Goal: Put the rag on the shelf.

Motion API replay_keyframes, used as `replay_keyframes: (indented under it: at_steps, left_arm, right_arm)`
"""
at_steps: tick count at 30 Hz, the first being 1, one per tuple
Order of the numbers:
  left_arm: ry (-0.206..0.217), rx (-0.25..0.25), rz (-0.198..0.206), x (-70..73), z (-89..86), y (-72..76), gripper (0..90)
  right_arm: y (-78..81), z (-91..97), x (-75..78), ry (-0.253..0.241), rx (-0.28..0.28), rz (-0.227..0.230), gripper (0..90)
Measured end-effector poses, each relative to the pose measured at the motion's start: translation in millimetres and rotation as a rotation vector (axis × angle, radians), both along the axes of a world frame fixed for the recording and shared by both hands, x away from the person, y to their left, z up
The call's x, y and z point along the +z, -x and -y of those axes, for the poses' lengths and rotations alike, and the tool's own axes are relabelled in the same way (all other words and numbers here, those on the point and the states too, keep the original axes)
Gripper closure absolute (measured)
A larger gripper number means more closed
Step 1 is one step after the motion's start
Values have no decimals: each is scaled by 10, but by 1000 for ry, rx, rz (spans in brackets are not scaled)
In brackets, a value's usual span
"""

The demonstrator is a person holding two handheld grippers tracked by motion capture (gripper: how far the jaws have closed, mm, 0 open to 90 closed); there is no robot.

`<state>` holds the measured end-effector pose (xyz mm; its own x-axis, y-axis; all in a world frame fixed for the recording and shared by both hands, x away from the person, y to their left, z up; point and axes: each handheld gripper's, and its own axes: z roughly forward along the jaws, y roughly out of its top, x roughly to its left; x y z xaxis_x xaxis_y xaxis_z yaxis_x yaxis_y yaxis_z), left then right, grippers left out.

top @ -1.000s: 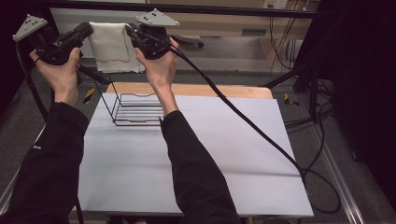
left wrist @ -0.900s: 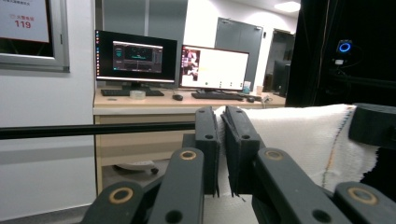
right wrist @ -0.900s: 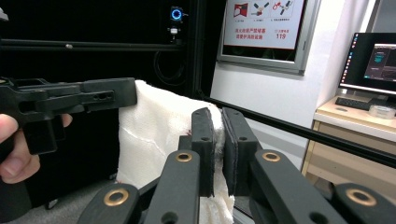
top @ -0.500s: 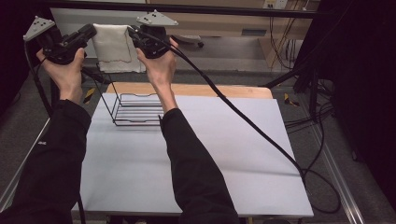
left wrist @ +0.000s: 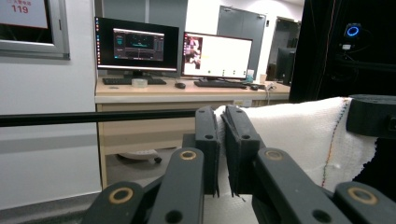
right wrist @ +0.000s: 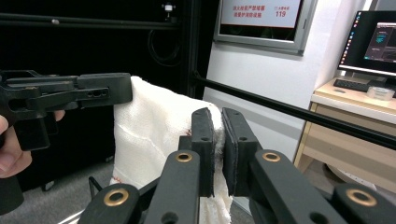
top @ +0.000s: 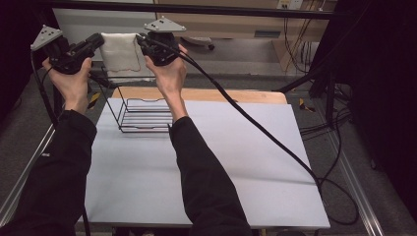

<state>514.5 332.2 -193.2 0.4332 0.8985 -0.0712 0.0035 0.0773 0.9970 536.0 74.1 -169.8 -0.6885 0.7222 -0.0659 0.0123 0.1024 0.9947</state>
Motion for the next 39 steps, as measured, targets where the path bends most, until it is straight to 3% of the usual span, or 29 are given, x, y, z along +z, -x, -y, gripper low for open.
replay_keyframes:
  at_steps: [18,39]
  left_arm:
    - [-38,-36,-42,-249,33,146,843]
    - [-64,-60,-52,-374,-66,346,841]
  right_arm:
    - [106,89,-253,27,9,-67,843]
    - [263,47,-370,52,43,-60,841]
